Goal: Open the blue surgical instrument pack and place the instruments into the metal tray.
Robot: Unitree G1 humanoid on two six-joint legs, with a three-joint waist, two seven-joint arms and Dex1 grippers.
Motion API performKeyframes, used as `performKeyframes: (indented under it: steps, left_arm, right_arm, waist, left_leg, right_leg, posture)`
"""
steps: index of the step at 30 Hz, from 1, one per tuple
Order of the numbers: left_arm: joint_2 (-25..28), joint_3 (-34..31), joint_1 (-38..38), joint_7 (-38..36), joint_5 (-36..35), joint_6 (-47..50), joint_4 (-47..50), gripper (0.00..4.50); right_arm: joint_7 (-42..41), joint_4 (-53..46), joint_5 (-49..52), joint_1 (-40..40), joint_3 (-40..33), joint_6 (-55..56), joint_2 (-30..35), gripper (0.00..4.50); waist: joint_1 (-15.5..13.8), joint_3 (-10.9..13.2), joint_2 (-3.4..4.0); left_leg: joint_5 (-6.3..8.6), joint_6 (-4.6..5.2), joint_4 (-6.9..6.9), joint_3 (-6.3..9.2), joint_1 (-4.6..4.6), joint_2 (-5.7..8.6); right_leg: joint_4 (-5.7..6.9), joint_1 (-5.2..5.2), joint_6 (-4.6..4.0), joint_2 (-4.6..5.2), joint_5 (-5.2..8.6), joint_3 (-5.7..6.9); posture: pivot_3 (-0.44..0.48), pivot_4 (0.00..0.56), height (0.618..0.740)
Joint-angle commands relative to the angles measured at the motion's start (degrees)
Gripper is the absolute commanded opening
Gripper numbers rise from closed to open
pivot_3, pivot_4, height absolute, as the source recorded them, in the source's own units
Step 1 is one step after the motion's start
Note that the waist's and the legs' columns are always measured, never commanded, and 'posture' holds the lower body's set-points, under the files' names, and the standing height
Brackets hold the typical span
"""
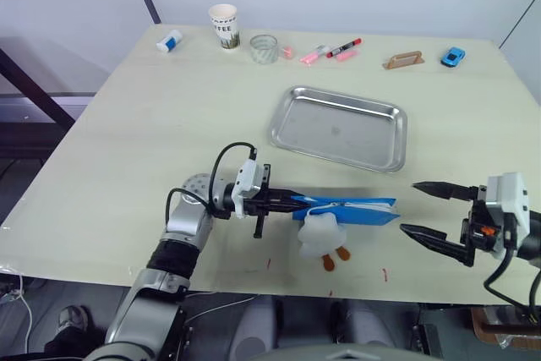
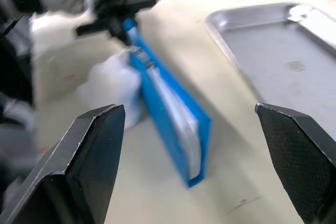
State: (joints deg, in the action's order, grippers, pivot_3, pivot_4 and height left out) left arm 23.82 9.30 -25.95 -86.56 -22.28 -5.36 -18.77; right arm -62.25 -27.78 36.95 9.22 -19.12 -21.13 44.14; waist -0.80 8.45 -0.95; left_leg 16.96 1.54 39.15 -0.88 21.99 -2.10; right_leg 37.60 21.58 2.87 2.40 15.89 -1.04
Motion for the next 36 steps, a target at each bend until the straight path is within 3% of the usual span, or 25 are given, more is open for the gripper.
performKeyframes:
  steps: [1, 14, 25, 28, 31, 36]
  left_arm:
    - [0.1, 0.9, -0.6, -0.8, 0.7, 0.8, -0.1, 0.0]
    - [0.4, 0.9, 0.3, -0.5, 0.8, 1.4, 1.1, 0.0]
    - [0.5, 0.8, 0.1, -0.5, 0.7, 1.1, 0.6, 0.0]
    - [0.5, 0.7, 0.3, -0.6, 0.8, 0.9, 0.5, 0.0]
    - [0.6, 0.7, 0.5, -0.6, 0.7, 0.8, 0.5, 0.0]
    - [0.6, 0.7, 0.6, -0.6, 0.7, 0.8, 0.5, 0.0]
  right_arm:
    - [-6.1, 4.8, -0.8, -4.4, 3.6, 2.5, 2.4, 4.35]
    - [-11.8, 16.8, -8.3, -12.7, 13.6, 12.1, -0.6, 4.35]
    - [-12.1, 22.8, -9.6, -15.5, 16.1, 17.7, -4.8, 4.35]
    - [-11.9, 23.1, -9.5, -16.0, 16.5, 17.8, -5.3, 3.36]
    - [-11.7, 23.3, -9.9, -16.2, 16.9, 18.4, -5.5, 1.92]
    - [-11.6, 23.4, -10.2, -16.1, 17.1, 18.8, -5.5, 1.92]
  waist:
    - [0.0, 0.0, -0.01]
    - [-0.1, 0.0, 0.01]
    - [0.0, 0.0, 0.02]
    - [0.0, 0.0, 0.02]
    - [0.0, 0.0, 0.02]
    - [0.0, 0.0, 0.02]
  left_leg:
    - [0.0, 0.0, 0.0, -0.02, 0.0, 0.0]
    - [0.0, 0.0, 0.01, 0.02, 0.0, -0.02]
    - [0.0, 0.0, 0.01, -0.01, -0.03, -0.02]
    - [0.0, 0.0, 0.01, -0.01, -0.03, -0.02]
    - [0.0, 0.0, 0.02, -0.01, -0.03, -0.02]
    - [0.0, 0.0, 0.02, -0.01, -0.03, -0.02]
  right_leg:
    - [0.0, 0.0, 0.0, 0.0, 0.0, -0.02]
    - [0.03, 0.01, -0.02, -0.06, 0.0, 0.0]
    - [0.06, 0.0, -0.02, -0.07, 0.0, -0.02]
    - [0.06, 0.0, -0.02, -0.07, 0.0, -0.03]
    - [0.06, 0.0, -0.02, -0.07, 0.0, -0.03]
    - [0.06, 0.01, -0.02, -0.07, 0.0, -0.03]
  posture:
    - [0.0, 0.15, 0.74]
    - [0.0, 0.15, 0.74]
    - [0.0, 0.15, 0.74]
    - [0.0, 0.15, 0.74]
    - [0.0, 0.15, 0.74]
    - [0.0, 0.15, 0.74]
